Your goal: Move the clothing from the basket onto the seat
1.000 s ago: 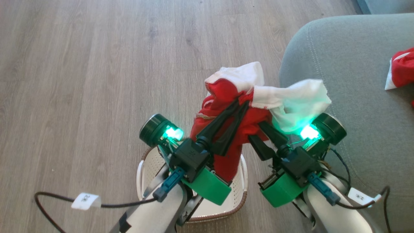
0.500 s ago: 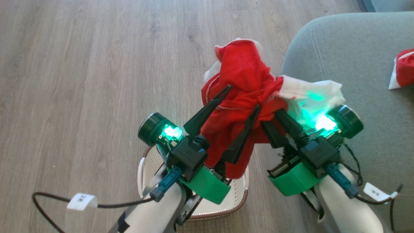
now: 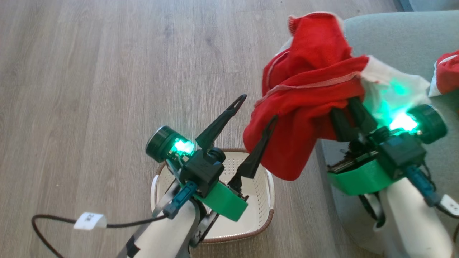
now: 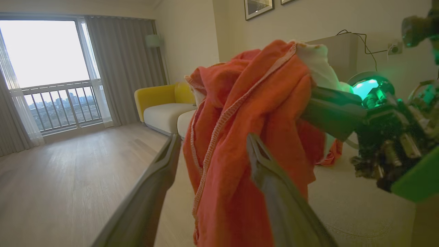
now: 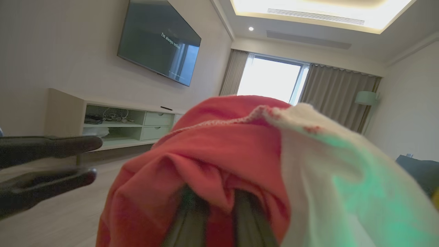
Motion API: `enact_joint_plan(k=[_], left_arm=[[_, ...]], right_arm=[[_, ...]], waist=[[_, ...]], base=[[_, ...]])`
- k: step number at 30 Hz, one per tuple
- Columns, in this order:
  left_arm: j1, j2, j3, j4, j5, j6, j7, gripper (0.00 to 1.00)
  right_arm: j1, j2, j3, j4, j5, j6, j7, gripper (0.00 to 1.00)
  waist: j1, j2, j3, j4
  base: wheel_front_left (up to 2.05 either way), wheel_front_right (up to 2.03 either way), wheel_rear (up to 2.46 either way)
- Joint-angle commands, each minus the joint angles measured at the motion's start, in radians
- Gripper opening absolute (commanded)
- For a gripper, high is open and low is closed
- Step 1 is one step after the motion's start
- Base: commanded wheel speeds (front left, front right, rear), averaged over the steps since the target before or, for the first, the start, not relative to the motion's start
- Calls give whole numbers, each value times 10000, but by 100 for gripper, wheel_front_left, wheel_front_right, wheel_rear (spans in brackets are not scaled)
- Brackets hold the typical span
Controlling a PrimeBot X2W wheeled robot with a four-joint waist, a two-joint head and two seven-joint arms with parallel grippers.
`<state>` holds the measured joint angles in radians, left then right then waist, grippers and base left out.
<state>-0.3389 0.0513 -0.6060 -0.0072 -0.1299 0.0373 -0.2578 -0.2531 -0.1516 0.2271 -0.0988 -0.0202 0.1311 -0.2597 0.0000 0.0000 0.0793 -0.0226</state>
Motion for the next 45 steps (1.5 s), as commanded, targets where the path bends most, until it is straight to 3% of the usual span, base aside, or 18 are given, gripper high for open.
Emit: enact_joint_plan(k=[1, 7, 21, 45], left_arm=[[-116, -11, 437, -219, 121, -32, -40, 100], [187, -11, 486, 310, 375, -261, -40, 100], [887, -11, 755, 1339, 477, -563, -40, 100], [1473, -11, 801, 1813, 102, -639, -40, 100]], right_arm=[[-101, -59, 38, -403, 108, -4, -21, 0], [64, -189, -691, -284, 406, -4, -21, 0], [906, 165, -2454, 1003, 1336, -4, -21, 0], [1097, 385, -2727, 1429, 1493, -4, -21, 0]], waist=[[0, 0, 8, -2], [0, 0, 32, -30], [0, 0, 125, -169], [0, 0, -81, -215]], base=[[0, 0, 0], [0, 0, 0], [0, 0, 0], [0, 0, 0]])
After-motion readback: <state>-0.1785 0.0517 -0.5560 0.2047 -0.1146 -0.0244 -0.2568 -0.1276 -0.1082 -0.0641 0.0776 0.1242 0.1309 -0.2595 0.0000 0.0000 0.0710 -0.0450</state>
